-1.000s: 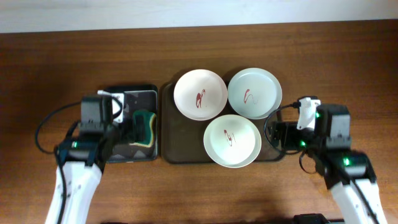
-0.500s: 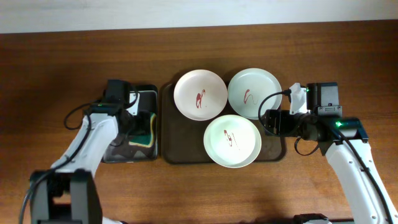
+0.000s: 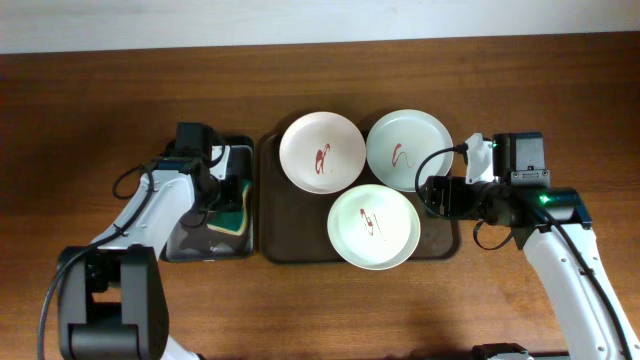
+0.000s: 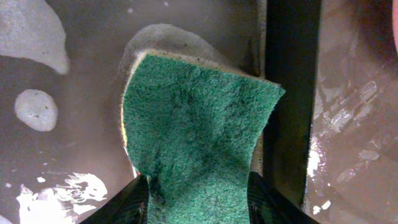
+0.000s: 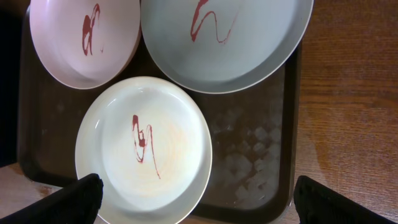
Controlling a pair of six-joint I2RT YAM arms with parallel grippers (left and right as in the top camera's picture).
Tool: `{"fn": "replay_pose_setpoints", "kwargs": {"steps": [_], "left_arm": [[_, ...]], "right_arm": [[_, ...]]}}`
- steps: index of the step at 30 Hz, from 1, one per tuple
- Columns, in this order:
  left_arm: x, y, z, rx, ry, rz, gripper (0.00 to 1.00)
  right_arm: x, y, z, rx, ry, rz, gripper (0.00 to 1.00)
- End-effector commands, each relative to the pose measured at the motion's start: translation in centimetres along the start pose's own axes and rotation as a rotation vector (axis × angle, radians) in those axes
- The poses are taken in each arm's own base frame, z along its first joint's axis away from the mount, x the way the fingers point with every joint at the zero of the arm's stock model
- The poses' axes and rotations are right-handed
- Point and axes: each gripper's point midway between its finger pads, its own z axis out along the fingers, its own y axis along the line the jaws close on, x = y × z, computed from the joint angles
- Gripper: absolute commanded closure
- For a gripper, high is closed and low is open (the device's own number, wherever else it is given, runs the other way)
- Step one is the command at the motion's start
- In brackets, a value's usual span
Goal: Clean dirty plates on tray and stack at the side
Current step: 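Grasp the green sponge with left gripper, front white plate with right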
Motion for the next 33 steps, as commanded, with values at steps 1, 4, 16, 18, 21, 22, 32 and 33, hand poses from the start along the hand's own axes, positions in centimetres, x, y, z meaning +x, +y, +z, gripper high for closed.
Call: {"fn": "replay_pose_setpoints", "kwargs": {"steps": [1,4,16,18,21,22,32,33], "left_arm": [[0.1,-0.8,0.3,0.017,0.015,0.012,0.49],[1.4,-0.5,1.3,0.006,0.053,0.007,0.46],[-0.9,0.5,-1.8,-0.002,0.079,-0.036,1.0],[-0.8,0.3,-2.6,0.006,0.087,-0.039,1.0],[1.5,0.5,-1.3,0.002,0.145,-0.058,1.0],[2.2,0.6,-0.9,0.001,0.161,-0.061,1.0],[3.3,0.4,-1.6,0.012,0.113,-0.107,1.0],[2.4,0.2,-2.9,0.016,0.064,-0.1,1.0]], "right_arm": [[-0.8,0.6,-0.4,-0.011,-0.018,-0.007,0.01],[-0.8,0.6,-0.4,-0.011,-0.018,-0.007,0.01],[0.2,0.2,1.3,-0.013,0.06,0.013,0.01],[1.4,0.3,3.6,-0.053,0.155,0.043,0.07],[3.0,-0.6,6.5,-0.047,0.268,0.079,0.13],[3.4,-0.8,7.1,-0.044,0.29,0.086,0.16],[6.5,0.3,12.1,-0.08,0.445,0.07,0.49],[6.6,1.0,12.3,-0.082,0.444,0.041,0.51]]}}
